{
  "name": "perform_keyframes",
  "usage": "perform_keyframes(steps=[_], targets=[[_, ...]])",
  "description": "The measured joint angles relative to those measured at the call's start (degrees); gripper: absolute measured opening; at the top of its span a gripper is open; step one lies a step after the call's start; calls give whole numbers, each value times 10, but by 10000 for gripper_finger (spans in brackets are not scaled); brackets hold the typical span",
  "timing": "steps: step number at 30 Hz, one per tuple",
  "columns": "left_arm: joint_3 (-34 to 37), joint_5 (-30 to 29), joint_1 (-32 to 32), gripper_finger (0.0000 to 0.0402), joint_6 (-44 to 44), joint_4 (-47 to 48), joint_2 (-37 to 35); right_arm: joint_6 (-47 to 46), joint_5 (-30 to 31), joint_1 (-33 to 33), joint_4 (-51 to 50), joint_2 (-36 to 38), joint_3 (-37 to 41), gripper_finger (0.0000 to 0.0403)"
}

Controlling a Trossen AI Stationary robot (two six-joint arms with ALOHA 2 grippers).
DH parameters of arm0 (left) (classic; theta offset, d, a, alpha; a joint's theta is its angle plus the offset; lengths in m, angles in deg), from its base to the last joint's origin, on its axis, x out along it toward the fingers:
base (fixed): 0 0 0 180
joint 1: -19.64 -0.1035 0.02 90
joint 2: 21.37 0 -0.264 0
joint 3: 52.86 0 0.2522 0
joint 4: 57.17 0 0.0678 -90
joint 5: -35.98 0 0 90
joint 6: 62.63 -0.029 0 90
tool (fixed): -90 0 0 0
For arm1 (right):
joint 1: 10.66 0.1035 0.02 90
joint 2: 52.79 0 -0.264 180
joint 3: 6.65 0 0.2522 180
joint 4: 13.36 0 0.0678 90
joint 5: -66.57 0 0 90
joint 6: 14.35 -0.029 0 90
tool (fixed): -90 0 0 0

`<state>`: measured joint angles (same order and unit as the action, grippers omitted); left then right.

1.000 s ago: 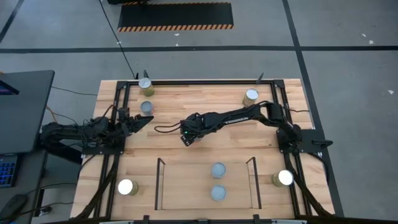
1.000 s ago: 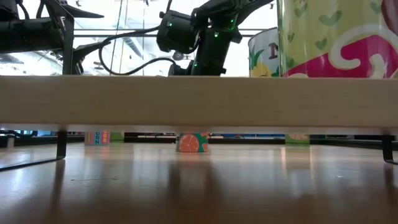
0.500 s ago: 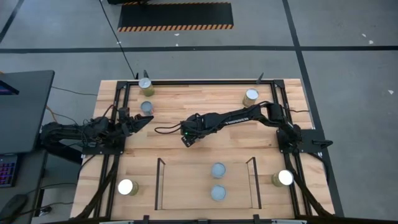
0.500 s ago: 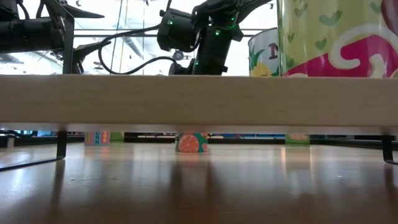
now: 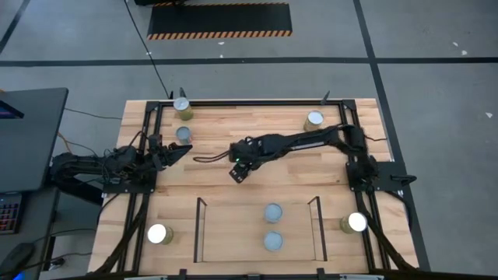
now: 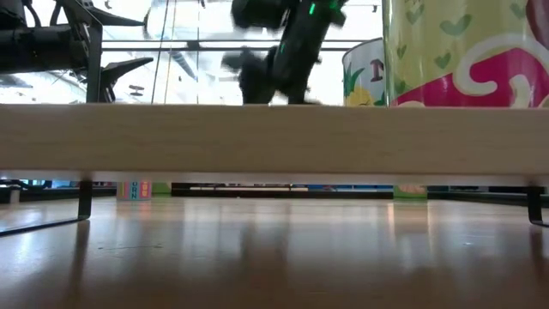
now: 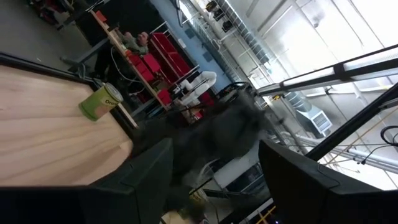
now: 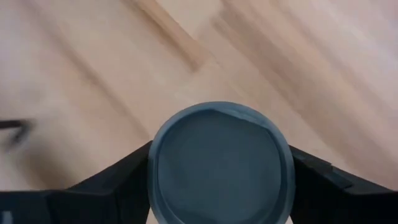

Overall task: Pick and place cans onto a shelf
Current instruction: Put the canned sliced oranges on the shelf

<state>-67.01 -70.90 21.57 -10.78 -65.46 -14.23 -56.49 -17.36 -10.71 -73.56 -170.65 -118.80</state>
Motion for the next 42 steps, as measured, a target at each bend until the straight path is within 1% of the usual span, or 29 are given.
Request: perform_keyframes(steps=[3,6,9,13,15,18,20,23,27,31,35,40,42], targets=[[0,0,0,245,0,0,0,86,-2,13,-17,58,-1,288],[0,0,0,245,0,0,0,184,-16,30,-34,121,-1,291],[0,0,0,245,0,0,0,286,-56,50,-50,186,-1,290],[0,0,0,245,0,0,0,422,-123,87,-101,255,-1,291],[0,0,0,245,0,0,0,453,-138,109,-133,280,-1,293],[0,0,0,245,0,0,0,485,-144,149,-183,292,-1,292],[0,0,0,245,0,0,0,496,-142,181,-196,289,-1,291],[0,0,0,245,0,0,0,501,-146,231,-185,271,-1,291],[0,0,0,245,0,0,0,531,-146,303,-150,243,-1,291],[0,0,0,245,0,-2,0,525,-151,357,-114,210,-1,291],[0,0,0,245,0,-2,0,492,-147,386,-117,171,-1,291],[0,0,0,245,0,-2,0,417,-146,398,-136,125,-1,291],[0,0,0,245,0,-2,0,392,-134,404,-151,119,-1,291]])
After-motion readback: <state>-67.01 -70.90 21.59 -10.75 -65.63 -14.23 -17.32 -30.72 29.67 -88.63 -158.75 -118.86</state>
